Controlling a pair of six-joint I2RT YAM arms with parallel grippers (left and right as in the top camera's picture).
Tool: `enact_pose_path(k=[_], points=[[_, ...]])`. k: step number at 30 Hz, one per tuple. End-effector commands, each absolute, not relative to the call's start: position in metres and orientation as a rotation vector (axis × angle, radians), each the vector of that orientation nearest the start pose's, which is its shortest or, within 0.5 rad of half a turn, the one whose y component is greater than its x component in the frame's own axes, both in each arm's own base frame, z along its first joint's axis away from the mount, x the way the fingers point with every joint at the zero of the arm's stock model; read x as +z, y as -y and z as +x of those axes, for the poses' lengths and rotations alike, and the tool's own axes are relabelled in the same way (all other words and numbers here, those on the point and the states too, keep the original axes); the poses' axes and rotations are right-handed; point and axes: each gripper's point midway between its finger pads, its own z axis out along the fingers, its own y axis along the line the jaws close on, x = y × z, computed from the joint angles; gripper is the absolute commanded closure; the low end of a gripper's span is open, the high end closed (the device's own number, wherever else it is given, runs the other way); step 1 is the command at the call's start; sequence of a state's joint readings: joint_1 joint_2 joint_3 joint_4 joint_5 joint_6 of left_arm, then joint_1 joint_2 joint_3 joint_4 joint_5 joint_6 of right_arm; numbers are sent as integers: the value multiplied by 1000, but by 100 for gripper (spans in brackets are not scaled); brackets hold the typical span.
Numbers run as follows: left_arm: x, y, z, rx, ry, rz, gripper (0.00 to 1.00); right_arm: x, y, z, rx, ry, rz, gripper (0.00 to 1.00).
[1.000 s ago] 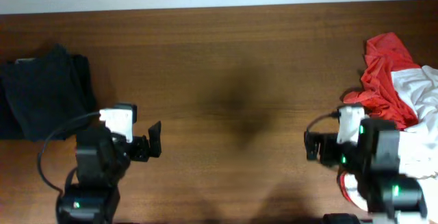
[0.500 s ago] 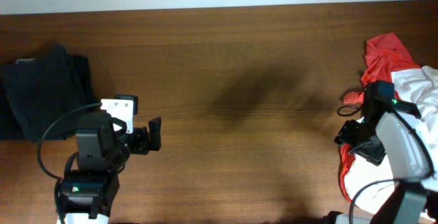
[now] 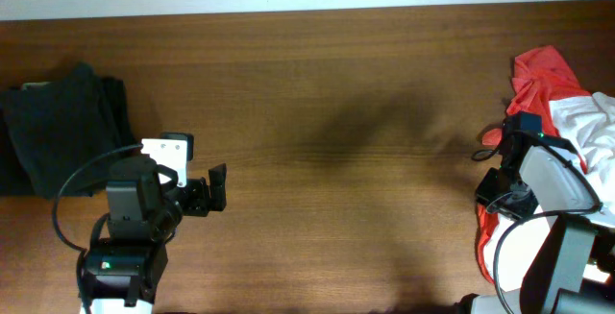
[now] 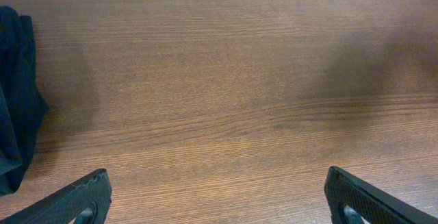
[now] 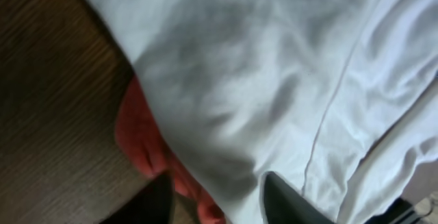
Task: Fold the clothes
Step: 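Reach the right gripper into the clothes pile and grasp the white T-shirt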
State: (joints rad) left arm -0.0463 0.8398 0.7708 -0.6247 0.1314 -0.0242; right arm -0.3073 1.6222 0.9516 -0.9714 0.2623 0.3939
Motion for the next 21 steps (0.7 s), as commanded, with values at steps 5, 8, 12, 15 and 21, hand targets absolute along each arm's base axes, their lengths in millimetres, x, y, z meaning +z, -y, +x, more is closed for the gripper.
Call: enact_pose_path(k=[5, 8, 12, 15, 21], points=[[205, 36, 281, -197, -2241, 89, 1, 22, 125, 204, -481, -2985, 1136, 59], [207, 36, 282, -197, -2234, 89, 1, 19, 124, 204, -459, -2981, 1143, 76], [207, 36, 282, -197, -2233, 89, 1, 31, 122, 215, -403, -2969, 1145, 96], [207, 36, 282, -197, -2233, 89, 1, 80, 130, 243, -356, -2890, 1142, 96], [207, 36, 282, -197, -2233, 89, 1, 228, 159, 290, -238, -2663, 1027, 96]])
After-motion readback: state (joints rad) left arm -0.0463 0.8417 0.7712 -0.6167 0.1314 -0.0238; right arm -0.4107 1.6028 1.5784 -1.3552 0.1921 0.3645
